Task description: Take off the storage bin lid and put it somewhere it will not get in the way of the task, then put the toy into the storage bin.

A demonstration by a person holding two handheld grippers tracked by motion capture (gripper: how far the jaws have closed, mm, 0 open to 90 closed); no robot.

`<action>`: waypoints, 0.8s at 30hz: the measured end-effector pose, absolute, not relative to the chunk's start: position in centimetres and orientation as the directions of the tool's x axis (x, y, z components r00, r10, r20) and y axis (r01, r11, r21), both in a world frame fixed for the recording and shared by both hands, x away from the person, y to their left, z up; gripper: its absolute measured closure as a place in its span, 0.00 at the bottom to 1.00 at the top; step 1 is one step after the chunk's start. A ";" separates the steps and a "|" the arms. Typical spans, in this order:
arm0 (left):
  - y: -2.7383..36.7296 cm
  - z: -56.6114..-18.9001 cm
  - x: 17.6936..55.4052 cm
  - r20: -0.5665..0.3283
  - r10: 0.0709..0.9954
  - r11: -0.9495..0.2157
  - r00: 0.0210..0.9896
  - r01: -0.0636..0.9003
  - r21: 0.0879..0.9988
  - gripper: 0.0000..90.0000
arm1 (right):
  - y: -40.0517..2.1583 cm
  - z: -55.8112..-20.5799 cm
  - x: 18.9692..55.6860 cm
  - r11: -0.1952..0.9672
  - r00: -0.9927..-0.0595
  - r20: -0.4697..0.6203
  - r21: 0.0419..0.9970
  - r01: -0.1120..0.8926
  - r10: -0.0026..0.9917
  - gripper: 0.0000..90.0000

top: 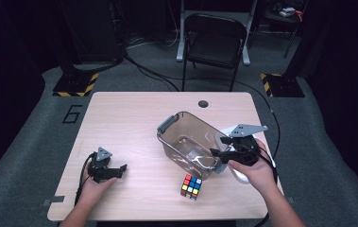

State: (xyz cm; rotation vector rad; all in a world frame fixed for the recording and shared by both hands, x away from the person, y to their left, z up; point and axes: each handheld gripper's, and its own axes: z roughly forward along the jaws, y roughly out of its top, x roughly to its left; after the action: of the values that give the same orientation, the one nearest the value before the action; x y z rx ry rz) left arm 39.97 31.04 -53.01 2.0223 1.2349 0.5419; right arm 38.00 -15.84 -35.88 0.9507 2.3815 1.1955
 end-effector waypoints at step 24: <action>31.0 -53.0 40.0 -0.005 0.889 -0.303 0.457 0.598 0.742 0.15 | -13.5 -36.5 35.6 0.496 -0.835 0.025 0.795 0.350 0.549 0.44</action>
State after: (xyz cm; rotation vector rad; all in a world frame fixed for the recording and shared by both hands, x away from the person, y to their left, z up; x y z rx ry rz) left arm 39.99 31.00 -53.01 2.0213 1.2365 0.5437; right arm 35.62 -13.49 -36.50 0.7676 2.5098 1.2531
